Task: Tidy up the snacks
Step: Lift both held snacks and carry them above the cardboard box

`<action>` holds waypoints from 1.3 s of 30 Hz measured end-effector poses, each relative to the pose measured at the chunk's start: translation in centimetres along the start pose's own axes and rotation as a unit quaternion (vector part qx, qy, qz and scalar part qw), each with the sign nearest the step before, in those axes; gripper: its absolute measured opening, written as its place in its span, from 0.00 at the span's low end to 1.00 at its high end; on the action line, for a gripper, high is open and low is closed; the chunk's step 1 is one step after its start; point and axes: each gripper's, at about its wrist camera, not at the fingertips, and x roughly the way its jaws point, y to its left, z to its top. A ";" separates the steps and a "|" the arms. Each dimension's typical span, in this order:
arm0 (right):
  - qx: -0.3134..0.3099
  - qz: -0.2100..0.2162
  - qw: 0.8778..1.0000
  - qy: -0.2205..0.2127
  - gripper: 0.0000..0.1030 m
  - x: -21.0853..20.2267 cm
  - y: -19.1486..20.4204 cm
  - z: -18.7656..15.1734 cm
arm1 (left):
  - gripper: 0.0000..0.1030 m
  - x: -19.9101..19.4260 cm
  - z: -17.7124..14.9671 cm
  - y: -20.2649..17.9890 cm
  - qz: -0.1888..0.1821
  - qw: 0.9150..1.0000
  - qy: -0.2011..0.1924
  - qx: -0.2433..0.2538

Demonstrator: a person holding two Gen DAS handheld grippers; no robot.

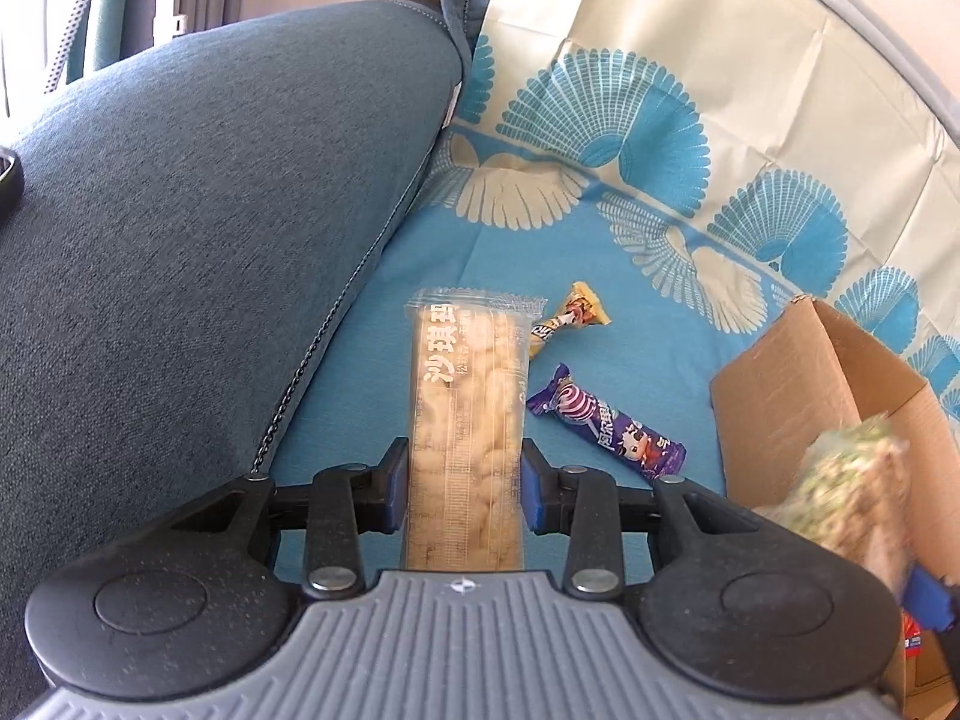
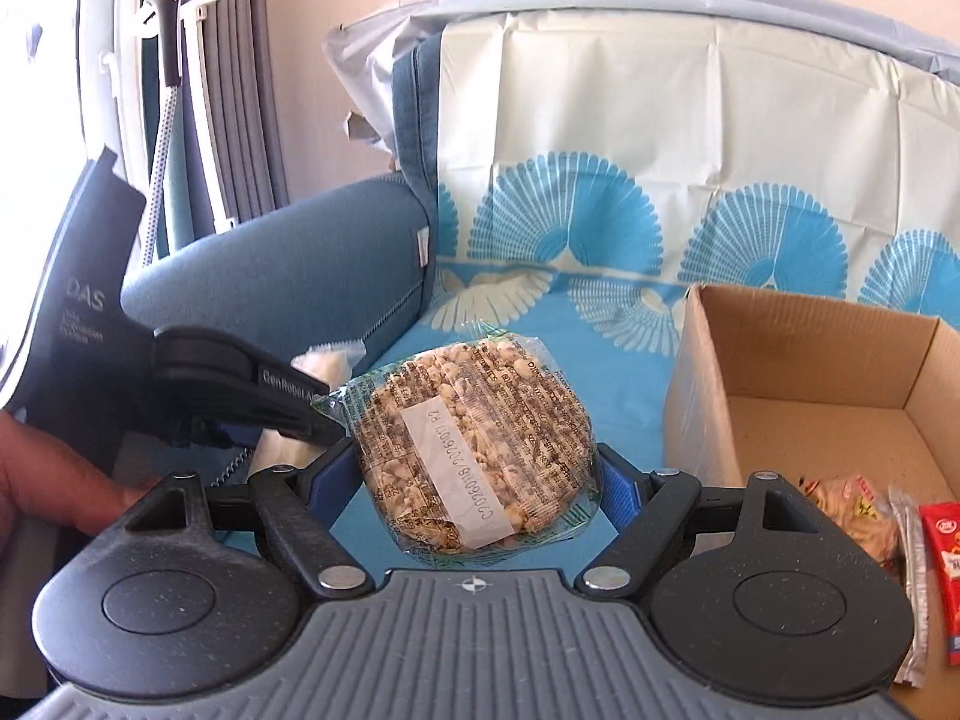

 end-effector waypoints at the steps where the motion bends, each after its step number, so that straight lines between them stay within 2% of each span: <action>1: 0.002 0.003 1.000 -0.005 0.79 -0.3 -0.1 0.3 | 0.39 0.0 0.0 -0.1 0.000 1.000 -0.003 0.001; 11: 0.012 0.011 0.999 -0.034 0.79 -1.9 -1.3 2.0 | 0.39 -0.5 0.2 -1.8 -0.010 0.999 -0.038 0.020; 21: 0.026 -0.007 0.998 -0.055 0.79 -3.3 -3.9 2.9 | 0.39 -1.0 0.4 -5.7 -0.059 0.993 -0.092 0.043; 32: 0.051 -0.067 0.995 -0.062 0.79 -5.1 -8.6 2.2 | 0.39 -1.5 -0.3 -12.3 -0.123 0.975 -0.145 0.114; 39: 0.100 -0.148 0.981 -0.077 0.79 -6.3 -12.6 1.5 | 0.39 -1.8 -1.1 -15.7 -0.165 0.964 -0.160 0.132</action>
